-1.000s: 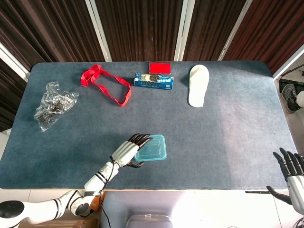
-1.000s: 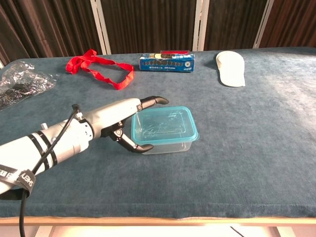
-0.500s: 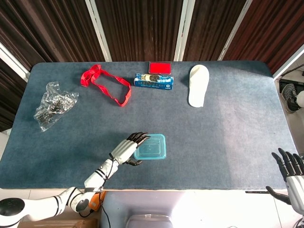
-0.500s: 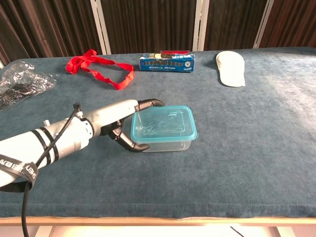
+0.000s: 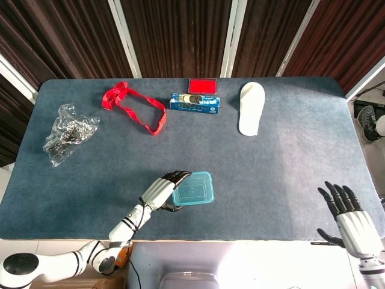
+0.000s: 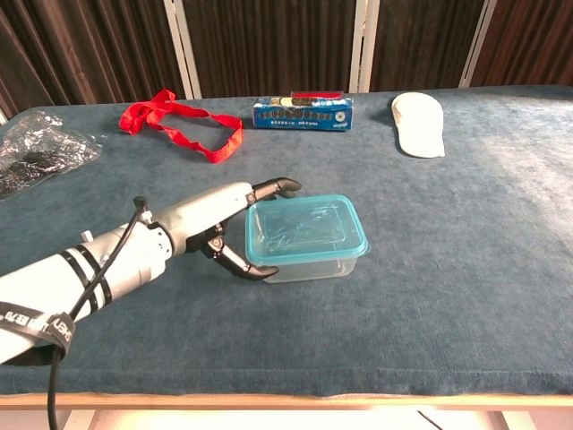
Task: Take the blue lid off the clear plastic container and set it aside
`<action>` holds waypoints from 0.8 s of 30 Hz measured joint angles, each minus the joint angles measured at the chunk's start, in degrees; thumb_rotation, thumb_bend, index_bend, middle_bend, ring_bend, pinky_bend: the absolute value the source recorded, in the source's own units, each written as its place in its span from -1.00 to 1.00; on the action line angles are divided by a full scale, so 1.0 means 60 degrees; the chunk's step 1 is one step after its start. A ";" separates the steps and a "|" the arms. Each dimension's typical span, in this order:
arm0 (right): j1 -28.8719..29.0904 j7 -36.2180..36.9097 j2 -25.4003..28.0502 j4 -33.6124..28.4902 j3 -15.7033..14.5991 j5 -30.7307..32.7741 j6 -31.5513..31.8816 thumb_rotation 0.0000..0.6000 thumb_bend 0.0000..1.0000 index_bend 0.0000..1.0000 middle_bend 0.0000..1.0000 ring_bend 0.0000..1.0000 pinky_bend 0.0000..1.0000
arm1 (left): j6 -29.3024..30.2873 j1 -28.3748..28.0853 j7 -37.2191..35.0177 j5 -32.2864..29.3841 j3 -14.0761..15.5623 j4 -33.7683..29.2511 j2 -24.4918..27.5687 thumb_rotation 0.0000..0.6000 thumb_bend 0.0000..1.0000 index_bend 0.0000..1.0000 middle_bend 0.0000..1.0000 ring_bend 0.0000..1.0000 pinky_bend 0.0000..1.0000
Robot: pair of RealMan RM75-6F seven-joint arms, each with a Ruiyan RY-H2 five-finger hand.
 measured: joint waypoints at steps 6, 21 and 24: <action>0.1115 0.0077 -0.0662 0.0418 0.0316 -0.0219 -0.1057 1.00 -0.46 -0.27 -1.00 -1.00 -1.00 | 0.0771 0.0054 -0.0219 0.0701 0.0350 0.1017 -0.0631 1.00 -0.41 -1.00 -0.06 -0.38 -0.04; 0.3184 -0.0249 -0.3440 0.2185 0.0909 -0.0238 -0.2626 1.00 -0.46 0.08 -0.87 -1.00 -1.00 | 0.1049 0.0037 -0.0559 0.0877 0.0483 0.1388 -0.0874 1.00 -0.41 -1.00 -0.07 -0.38 -0.02; 0.3435 -0.0317 -0.3939 0.2444 0.0935 -0.0240 -0.2699 1.00 -0.46 0.10 -0.86 -1.00 -1.00 | 0.1024 0.0046 -0.0565 0.0826 0.0480 0.1359 -0.0872 1.00 -0.41 -1.00 -0.07 -0.38 -0.02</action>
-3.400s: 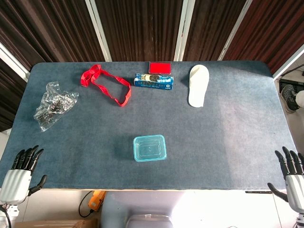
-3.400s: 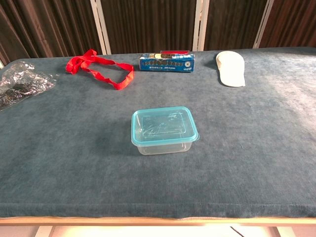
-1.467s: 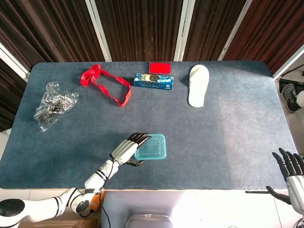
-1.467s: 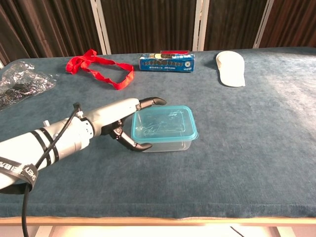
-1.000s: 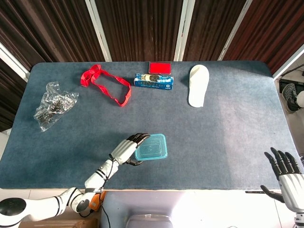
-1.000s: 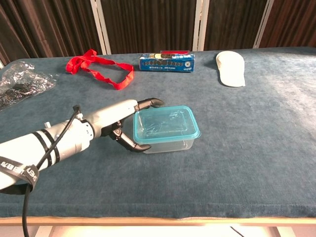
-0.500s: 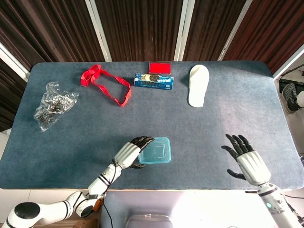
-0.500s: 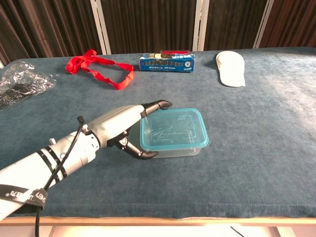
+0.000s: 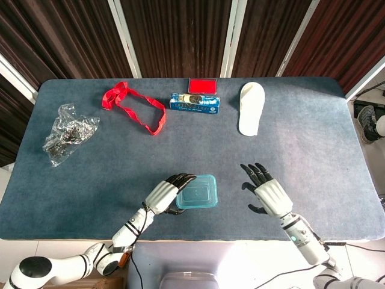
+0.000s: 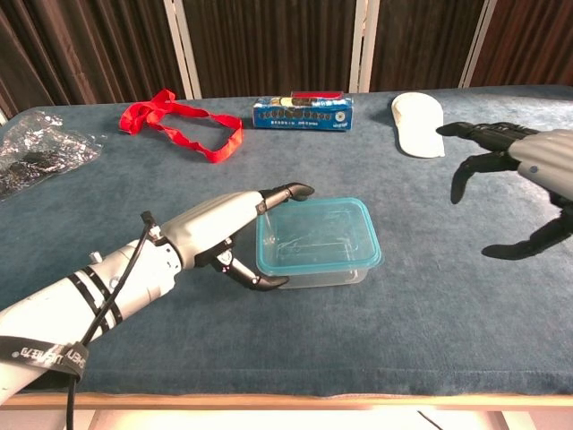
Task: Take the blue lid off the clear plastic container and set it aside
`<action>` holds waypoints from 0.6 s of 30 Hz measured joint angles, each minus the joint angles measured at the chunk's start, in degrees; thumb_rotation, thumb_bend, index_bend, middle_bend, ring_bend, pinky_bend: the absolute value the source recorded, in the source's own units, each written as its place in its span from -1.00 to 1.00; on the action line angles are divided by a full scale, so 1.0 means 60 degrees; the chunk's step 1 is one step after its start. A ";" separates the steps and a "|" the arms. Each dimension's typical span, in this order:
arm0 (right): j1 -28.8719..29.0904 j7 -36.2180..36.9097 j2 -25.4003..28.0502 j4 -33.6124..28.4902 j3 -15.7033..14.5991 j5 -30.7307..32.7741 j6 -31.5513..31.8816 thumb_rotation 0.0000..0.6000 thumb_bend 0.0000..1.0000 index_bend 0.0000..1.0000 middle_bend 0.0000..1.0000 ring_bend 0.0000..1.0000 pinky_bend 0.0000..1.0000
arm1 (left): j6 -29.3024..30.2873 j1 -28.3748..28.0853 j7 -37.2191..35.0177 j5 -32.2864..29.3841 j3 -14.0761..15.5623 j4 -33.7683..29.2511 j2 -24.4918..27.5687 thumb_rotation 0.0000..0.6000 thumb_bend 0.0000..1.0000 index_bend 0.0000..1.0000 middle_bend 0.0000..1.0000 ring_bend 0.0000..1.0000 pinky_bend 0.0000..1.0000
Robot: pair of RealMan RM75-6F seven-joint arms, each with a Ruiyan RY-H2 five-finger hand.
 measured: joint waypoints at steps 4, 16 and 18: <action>0.0350 -0.0139 -0.0610 0.0233 0.0092 0.0111 -0.0187 1.00 -0.46 0.11 -0.85 -1.00 -1.00 | 0.0047 0.0010 0.0043 0.0015 0.0024 0.0007 -0.0044 1.00 -0.40 -1.00 -0.06 -0.37 -0.01; 0.0986 0.0067 -0.1687 0.0491 0.0007 0.0586 -0.0743 1.00 -0.46 0.14 -0.83 -1.00 -1.00 | 0.0074 0.0014 -0.0023 0.0007 0.0049 0.0049 -0.0092 1.00 -0.39 -1.00 -0.06 -0.37 -0.01; 0.1033 0.0172 -0.1733 0.0441 -0.0050 0.0678 -0.0811 1.00 -0.46 0.14 -0.83 -1.00 -1.00 | 0.0096 0.0020 -0.0025 0.0004 0.0040 0.0027 -0.0067 1.00 -0.39 -1.00 -0.06 -0.37 -0.01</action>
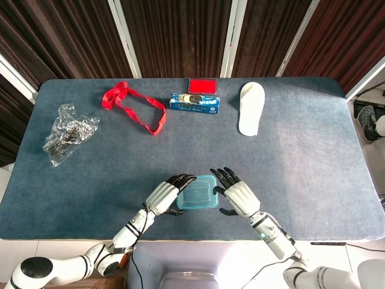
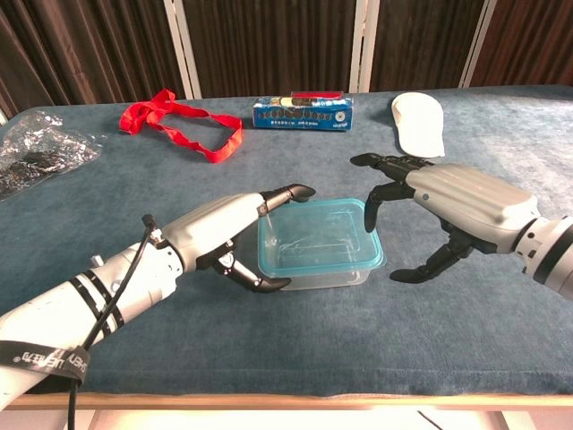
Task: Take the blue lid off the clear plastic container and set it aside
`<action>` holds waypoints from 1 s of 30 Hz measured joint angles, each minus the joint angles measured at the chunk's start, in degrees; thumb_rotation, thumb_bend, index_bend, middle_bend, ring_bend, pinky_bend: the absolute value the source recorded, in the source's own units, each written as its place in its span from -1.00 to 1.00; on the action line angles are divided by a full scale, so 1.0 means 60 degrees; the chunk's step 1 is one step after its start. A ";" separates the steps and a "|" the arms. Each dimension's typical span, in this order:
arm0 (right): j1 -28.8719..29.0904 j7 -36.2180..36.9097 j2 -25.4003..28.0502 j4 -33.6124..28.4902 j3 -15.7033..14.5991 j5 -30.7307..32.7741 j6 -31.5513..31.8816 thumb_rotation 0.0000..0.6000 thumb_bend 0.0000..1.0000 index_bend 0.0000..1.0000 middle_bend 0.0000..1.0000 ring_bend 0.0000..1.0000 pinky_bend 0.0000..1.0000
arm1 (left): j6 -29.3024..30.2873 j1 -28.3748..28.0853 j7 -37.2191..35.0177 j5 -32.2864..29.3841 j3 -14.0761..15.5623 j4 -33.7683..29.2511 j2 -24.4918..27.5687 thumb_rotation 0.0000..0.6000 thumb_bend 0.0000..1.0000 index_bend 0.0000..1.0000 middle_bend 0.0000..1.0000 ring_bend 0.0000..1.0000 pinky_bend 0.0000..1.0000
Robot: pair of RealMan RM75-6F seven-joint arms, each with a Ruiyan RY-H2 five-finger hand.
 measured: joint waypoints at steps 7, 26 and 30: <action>0.0114 0.0179 -0.0106 -0.0081 -0.0096 0.0164 -0.0074 1.00 -0.40 0.19 -0.81 -1.00 -1.00 | 0.0004 0.0018 0.0030 -0.0014 0.0016 -0.0084 0.0069 1.00 -0.39 -1.00 -0.05 -0.37 -0.01; 0.0367 -0.0082 -0.0319 -0.0195 -0.0102 0.0445 0.0027 1.00 -0.30 0.25 -0.79 -1.00 -1.00 | -0.0004 0.0042 0.0028 -0.0003 0.0081 -0.0045 0.0056 1.00 -0.39 -1.00 -0.05 -0.36 0.00; 0.0389 -0.0132 -0.0343 -0.0177 -0.0117 0.0501 0.0027 1.00 -0.30 0.25 -0.79 -1.00 -1.00 | -0.0011 0.0039 0.0015 0.0007 0.0092 -0.0055 0.0065 1.00 -0.38 -1.00 -0.05 -0.36 0.00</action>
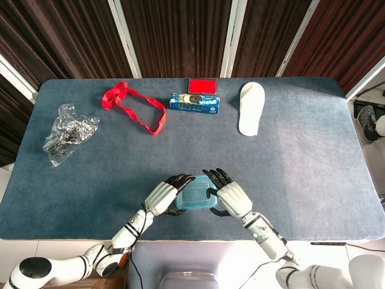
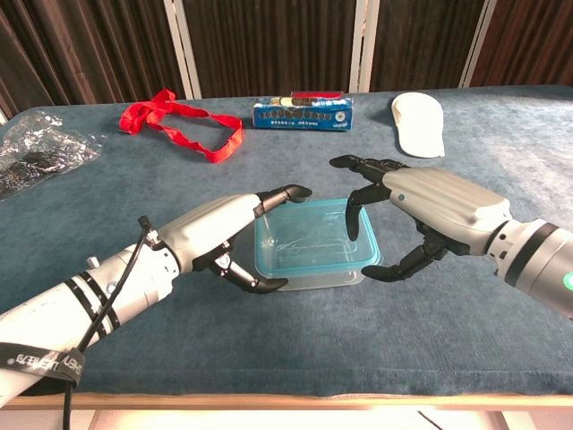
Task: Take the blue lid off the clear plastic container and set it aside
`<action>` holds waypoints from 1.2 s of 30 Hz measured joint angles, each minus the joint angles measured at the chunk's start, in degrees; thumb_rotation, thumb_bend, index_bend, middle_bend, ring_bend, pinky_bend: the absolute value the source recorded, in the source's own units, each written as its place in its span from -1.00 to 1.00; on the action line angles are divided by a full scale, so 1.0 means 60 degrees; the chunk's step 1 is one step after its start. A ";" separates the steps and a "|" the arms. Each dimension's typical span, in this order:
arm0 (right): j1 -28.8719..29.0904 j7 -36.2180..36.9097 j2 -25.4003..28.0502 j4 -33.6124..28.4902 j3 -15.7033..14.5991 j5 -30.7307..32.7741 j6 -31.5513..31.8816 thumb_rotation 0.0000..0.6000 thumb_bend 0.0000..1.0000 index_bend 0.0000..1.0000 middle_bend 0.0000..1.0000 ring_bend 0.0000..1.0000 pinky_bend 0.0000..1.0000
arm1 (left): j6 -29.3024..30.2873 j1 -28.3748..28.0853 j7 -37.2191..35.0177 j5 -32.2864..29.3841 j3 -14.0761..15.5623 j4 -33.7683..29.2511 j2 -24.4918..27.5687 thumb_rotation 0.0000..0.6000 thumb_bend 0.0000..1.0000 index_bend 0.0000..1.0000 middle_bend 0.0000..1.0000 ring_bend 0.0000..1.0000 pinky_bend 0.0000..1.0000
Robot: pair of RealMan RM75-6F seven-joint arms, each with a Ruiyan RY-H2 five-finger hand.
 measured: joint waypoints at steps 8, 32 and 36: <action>0.0033 0.0072 0.0075 -0.0005 -0.0127 -0.0033 0.0043 1.00 -0.30 0.24 -0.79 -1.00 -1.00 | -0.0023 -0.0008 -0.0017 -0.0029 -0.0027 0.0010 0.0035 1.00 -0.38 -1.00 -0.04 -0.35 0.00; 0.0108 0.0023 0.0054 0.0095 -0.0084 0.0187 0.0111 1.00 -0.30 0.24 -0.79 -1.00 -1.00 | -0.0153 -0.0029 -0.0180 0.0033 0.0101 0.0077 0.0031 1.00 -0.39 -1.00 -0.03 -0.34 0.02; 0.0134 -0.0001 0.0055 0.0094 -0.0048 0.0238 0.0100 1.00 -0.30 0.24 -0.79 -1.00 -1.00 | -0.0179 -0.0047 -0.0223 0.0082 0.0150 0.0118 0.0029 1.00 -0.38 -1.00 -0.02 -0.34 0.03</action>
